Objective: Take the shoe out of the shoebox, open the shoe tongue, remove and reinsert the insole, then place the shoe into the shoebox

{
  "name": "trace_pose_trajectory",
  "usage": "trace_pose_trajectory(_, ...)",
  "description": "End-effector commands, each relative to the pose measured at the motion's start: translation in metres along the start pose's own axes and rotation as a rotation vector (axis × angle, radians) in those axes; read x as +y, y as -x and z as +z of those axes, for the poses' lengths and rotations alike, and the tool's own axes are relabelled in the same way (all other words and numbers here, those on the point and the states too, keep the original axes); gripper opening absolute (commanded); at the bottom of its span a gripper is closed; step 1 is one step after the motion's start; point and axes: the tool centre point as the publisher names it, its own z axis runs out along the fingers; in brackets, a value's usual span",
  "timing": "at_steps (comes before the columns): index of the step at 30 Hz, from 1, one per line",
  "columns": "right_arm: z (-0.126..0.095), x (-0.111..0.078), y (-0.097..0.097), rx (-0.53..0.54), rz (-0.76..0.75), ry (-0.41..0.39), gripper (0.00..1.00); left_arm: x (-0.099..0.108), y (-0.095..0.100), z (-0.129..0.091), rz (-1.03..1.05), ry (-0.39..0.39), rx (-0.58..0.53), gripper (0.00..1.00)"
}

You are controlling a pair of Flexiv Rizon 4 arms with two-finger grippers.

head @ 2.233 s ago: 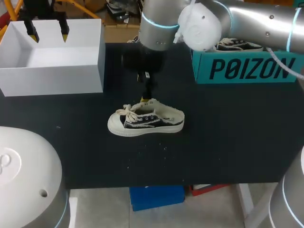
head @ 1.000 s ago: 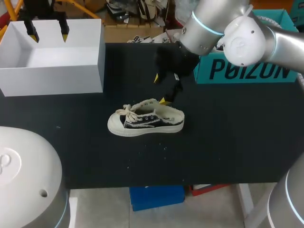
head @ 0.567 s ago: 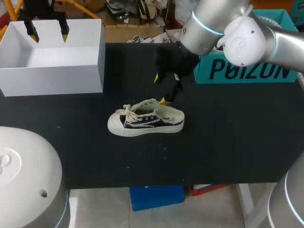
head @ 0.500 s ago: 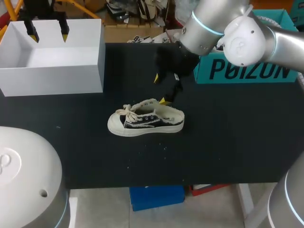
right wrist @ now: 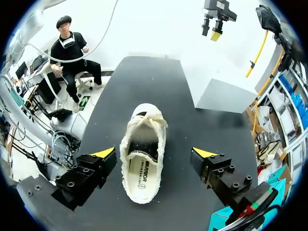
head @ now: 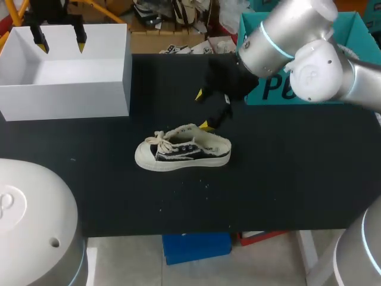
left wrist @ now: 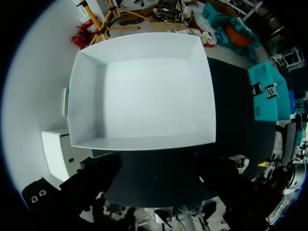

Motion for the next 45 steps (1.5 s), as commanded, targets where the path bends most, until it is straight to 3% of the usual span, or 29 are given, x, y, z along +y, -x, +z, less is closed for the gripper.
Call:
trace_pose_trajectory(1, 0.004, -0.021, -0.008, -0.042, 0.002, 0.112, 1.00, 0.000, -0.001, 0.000, -0.002, 0.002, -0.004, 1.00)
trace_pose_trajectory(11, 0.021, -0.044, -0.012, -0.008, 0.036, 0.145, 1.00, 0.000, -0.001, 0.000, -0.002, 0.002, -0.004, 1.00)
trace_pose_trajectory(22, 0.045, -0.068, -0.029, -0.005, 0.102, 0.202, 1.00, 0.000, -0.001, 0.000, -0.002, 0.002, -0.004, 1.00)
trace_pose_trajectory(45, 0.087, -0.095, -0.034, 0.003, 0.162, 0.273, 1.00, 0.000, -0.001, 0.000, -0.002, 0.002, -0.004, 1.00)
